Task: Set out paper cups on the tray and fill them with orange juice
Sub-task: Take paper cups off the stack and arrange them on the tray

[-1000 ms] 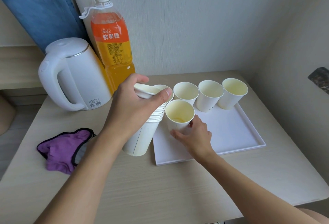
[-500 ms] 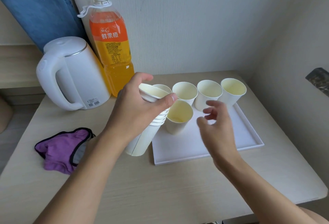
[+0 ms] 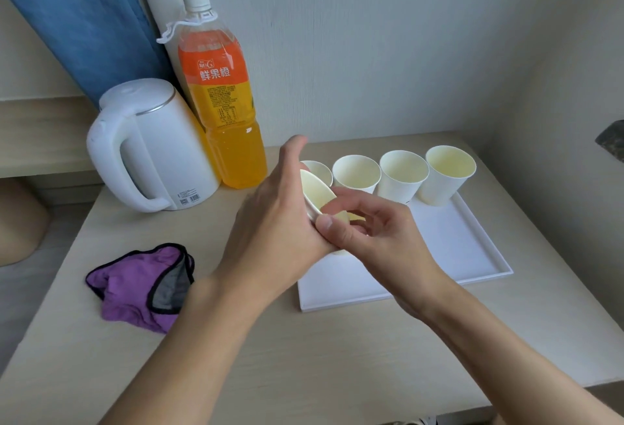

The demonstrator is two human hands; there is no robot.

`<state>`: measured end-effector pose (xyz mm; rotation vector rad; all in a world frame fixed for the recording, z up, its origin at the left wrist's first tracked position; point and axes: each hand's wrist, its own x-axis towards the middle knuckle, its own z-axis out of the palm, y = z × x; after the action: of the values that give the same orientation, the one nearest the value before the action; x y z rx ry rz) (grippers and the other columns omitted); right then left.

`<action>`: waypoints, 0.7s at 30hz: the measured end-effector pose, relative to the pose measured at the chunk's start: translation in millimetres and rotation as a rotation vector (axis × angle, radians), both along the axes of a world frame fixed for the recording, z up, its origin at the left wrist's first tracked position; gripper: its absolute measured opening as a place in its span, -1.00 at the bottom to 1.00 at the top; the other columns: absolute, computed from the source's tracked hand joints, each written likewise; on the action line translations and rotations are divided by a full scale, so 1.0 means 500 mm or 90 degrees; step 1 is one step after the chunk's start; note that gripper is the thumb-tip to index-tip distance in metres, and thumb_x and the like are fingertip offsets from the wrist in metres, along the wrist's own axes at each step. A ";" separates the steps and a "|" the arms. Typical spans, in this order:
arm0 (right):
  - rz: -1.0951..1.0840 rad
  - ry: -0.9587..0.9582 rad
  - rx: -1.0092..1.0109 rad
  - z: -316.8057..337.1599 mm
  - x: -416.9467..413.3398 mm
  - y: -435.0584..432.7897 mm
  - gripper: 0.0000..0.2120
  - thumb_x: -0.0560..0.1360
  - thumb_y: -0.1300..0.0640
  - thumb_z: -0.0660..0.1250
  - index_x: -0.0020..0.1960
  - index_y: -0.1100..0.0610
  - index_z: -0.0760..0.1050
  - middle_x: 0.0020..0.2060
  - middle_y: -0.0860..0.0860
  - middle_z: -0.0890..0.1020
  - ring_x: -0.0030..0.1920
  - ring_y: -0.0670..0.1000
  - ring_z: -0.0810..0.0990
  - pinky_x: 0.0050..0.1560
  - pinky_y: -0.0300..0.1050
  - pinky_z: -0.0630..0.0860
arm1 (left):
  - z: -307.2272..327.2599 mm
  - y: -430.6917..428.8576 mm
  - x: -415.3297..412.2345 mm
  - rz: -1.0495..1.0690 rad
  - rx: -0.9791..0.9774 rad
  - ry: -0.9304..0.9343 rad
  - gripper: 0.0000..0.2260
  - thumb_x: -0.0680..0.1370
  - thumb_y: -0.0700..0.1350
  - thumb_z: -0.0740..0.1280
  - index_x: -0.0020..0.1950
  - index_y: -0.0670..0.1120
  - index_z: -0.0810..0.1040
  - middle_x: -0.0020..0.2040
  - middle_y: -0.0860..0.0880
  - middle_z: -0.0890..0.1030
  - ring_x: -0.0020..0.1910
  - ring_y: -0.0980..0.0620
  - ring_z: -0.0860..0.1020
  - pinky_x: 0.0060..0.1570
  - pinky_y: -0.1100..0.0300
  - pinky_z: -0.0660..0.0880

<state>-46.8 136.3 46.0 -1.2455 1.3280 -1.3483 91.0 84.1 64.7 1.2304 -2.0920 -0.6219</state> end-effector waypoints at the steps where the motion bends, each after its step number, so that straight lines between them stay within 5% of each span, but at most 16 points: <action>1: 0.001 -0.007 -0.013 -0.001 -0.003 0.001 -0.75 0.40 0.03 0.54 -0.11 0.22 0.64 0.12 -0.09 0.67 0.08 0.02 0.63 0.22 0.20 0.50 | 0.001 0.002 -0.002 0.001 0.001 -0.001 0.00 0.25 0.25 0.63 0.48 0.18 0.07 0.29 -0.01 0.57 0.19 -0.14 0.56 0.10 -0.07 0.55; 4: -0.012 -0.041 -0.048 -0.004 -0.003 0.003 -0.74 0.41 0.12 0.50 -0.23 0.33 0.58 0.12 -0.06 0.68 0.14 0.04 0.63 0.14 0.10 0.49 | 0.001 0.005 -0.006 0.014 0.014 -0.012 0.01 0.26 0.25 0.61 0.52 0.08 0.09 0.27 0.02 0.58 0.19 -0.12 0.56 0.08 -0.06 0.55; 8: -0.104 -0.166 -0.063 -0.002 -0.029 -0.013 -0.74 0.38 0.03 0.51 -0.33 0.15 0.51 0.10 0.06 0.69 0.04 0.01 0.62 0.08 -0.08 0.50 | 0.001 0.004 0.004 0.026 0.034 -0.054 -0.20 0.31 0.18 0.60 0.44 0.08 0.32 0.20 0.14 0.56 0.14 0.00 0.54 0.03 0.05 0.51; 11: -0.086 -0.218 -0.070 0.001 -0.040 -0.015 -0.58 0.27 -0.09 0.60 -0.08 0.14 0.54 0.02 0.07 0.65 0.00 0.07 0.58 0.08 0.02 0.48 | 0.001 0.004 0.013 0.030 0.039 -0.024 -0.43 0.32 0.18 0.59 0.25 0.12 0.50 0.08 0.19 0.56 0.03 0.06 0.53 -0.02 0.07 0.53; 15: -0.076 -0.236 0.005 -0.007 -0.022 -0.015 -0.20 0.21 0.05 0.60 0.36 -0.02 0.32 0.09 0.14 0.63 0.14 0.07 0.63 -0.02 -0.19 0.56 | -0.002 0.002 0.013 0.023 0.045 0.015 -0.46 0.33 0.20 0.58 0.24 0.16 0.51 0.07 0.16 0.58 0.01 0.07 0.56 -0.04 0.03 0.57; 18: -0.165 -0.202 -0.058 0.003 -0.038 -0.013 -0.25 0.22 0.02 0.60 0.32 -0.05 0.33 -0.04 0.01 0.59 0.03 -0.03 0.63 -0.02 -0.21 0.55 | -0.001 -0.001 0.016 0.049 0.066 -0.004 -0.35 0.32 0.23 0.57 0.36 0.18 0.46 0.17 0.16 0.57 0.10 0.03 0.56 0.05 0.00 0.55; 21: -0.280 -0.028 -0.139 0.009 -0.073 -0.003 -0.33 0.32 0.06 0.55 0.30 -0.12 0.27 0.11 -0.07 0.52 0.13 -0.05 0.59 0.09 -0.07 0.58 | -0.002 -0.004 0.016 0.097 0.080 0.019 -0.35 0.34 0.22 0.56 0.38 0.14 0.48 0.18 0.13 0.56 0.09 -0.01 0.55 0.02 0.06 0.49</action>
<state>-83.1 134.6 50.3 -1.0927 1.5118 -1.8584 99.1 82.2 63.5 1.4269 -1.9383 -0.7068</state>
